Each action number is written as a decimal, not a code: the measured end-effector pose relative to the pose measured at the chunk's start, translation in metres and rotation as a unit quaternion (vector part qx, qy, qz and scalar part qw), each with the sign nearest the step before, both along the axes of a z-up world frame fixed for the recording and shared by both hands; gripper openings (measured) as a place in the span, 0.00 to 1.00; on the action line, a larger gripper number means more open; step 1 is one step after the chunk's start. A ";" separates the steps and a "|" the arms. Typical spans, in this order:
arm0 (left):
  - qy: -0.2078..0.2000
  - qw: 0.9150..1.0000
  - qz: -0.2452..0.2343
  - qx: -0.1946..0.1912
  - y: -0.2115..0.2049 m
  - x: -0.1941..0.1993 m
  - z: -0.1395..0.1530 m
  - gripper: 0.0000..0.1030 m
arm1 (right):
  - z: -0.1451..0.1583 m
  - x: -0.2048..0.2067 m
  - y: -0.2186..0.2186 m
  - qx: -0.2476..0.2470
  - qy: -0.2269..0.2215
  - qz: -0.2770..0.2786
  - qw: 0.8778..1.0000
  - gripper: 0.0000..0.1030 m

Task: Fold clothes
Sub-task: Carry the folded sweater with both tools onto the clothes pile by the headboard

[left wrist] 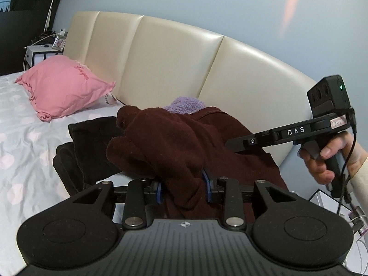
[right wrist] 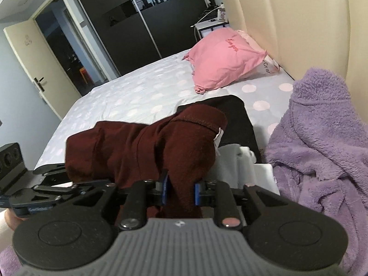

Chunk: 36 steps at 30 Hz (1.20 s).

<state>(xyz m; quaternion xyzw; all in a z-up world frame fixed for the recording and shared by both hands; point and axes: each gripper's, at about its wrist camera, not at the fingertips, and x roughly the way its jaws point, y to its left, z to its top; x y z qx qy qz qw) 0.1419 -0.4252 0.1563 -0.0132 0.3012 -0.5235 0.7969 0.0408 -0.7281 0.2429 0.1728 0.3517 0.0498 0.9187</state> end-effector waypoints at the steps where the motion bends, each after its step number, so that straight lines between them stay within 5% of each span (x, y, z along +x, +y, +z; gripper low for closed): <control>1: 0.000 1.000 0.003 0.000 0.002 0.000 0.000 0.32 | 0.000 -0.002 -0.002 0.004 -0.007 -0.009 1.000 0.37; 5: -0.023 1.000 0.020 0.005 0.010 -0.007 0.007 0.46 | 0.003 -0.014 -0.008 0.009 -0.036 -0.047 0.998 0.40; 12: -0.089 0.995 0.035 -0.013 0.045 -0.054 0.027 0.47 | 0.024 -0.067 0.018 -0.049 -0.117 -0.105 0.986 0.39; 15: -0.107 0.994 0.017 -0.019 0.045 -0.072 0.034 0.43 | 0.028 -0.090 0.039 -0.068 -0.140 -0.100 0.983 0.25; 18: -0.118 0.993 -0.002 -0.005 0.035 -0.082 0.032 0.33 | 0.020 -0.101 0.063 -0.095 -0.131 -0.084 0.983 0.21; 23: -0.120 0.992 -0.001 0.049 0.014 -0.080 0.003 0.32 | -0.009 -0.092 0.071 -0.115 -0.102 -0.093 0.984 0.19; 31: -0.110 0.993 0.002 0.054 0.017 -0.070 -0.006 0.34 | -0.025 -0.087 0.066 -0.106 -0.094 -0.103 0.985 0.18; 36: -0.130 0.990 0.015 0.053 0.034 -0.089 0.014 0.42 | -0.007 -0.099 0.084 -0.119 -0.113 -0.096 0.982 0.34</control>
